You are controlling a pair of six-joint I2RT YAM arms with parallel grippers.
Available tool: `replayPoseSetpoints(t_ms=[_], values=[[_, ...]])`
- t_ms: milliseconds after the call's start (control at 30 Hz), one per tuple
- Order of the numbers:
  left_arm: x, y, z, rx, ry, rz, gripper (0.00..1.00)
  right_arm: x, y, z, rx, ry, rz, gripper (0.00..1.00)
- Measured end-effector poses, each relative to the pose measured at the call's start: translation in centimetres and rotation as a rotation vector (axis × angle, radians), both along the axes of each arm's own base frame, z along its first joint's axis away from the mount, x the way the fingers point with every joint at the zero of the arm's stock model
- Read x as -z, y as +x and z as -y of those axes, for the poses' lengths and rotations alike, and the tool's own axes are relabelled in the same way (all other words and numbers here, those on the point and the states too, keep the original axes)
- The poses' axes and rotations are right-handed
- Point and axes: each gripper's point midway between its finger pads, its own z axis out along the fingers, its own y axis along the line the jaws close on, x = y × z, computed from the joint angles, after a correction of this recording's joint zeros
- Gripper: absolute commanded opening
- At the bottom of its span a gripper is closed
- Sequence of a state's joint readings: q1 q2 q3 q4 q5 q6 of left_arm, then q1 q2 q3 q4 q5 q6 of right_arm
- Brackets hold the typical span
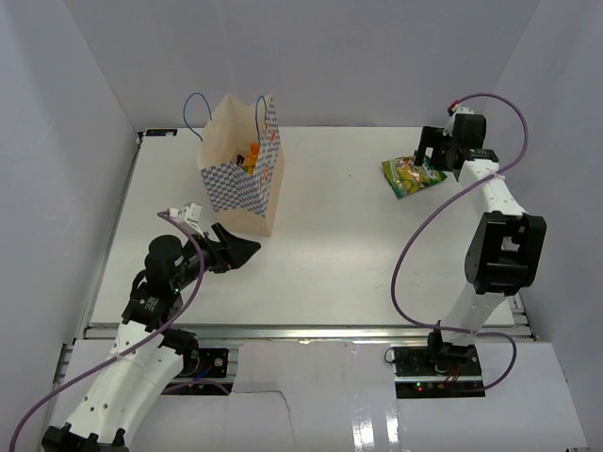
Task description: Place the snacks into the paper bag
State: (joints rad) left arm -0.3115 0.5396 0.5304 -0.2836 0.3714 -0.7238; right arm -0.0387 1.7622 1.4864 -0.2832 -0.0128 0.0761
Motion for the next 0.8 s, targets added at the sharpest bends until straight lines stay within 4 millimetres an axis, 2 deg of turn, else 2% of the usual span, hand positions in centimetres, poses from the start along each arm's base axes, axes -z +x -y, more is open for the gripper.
replayPoseSetpoints(t_ms=[67,133,200,300,567,800], values=[[0.0,0.1,0.1,0.004,-0.003,-0.003,0.91,3.3,-0.1,2.2,0.075,-0.002,-0.088,0.97],[0.1,0.2,0.2,0.006,-0.006,-0.007,0.91,5.6,0.1,3.5,0.114,-0.002,-0.144,0.95],[0.0,0.2,0.3,0.007,-0.010,-0.010,0.91,7.0,0.7,4.3,0.136,0.004,-0.175,0.92],[0.0,0.3,0.3,0.005,-0.020,-0.015,0.91,7.8,2.2,5.1,0.145,0.023,-0.175,0.90],[0.3,0.2,0.5,0.000,-0.044,-0.038,0.91,9.5,5.2,4.4,0.032,0.061,-0.151,0.90],[0.3,0.4,0.7,0.002,-0.064,-0.061,0.91,13.2,6.2,3.3,-0.079,0.070,-0.190,0.91]])
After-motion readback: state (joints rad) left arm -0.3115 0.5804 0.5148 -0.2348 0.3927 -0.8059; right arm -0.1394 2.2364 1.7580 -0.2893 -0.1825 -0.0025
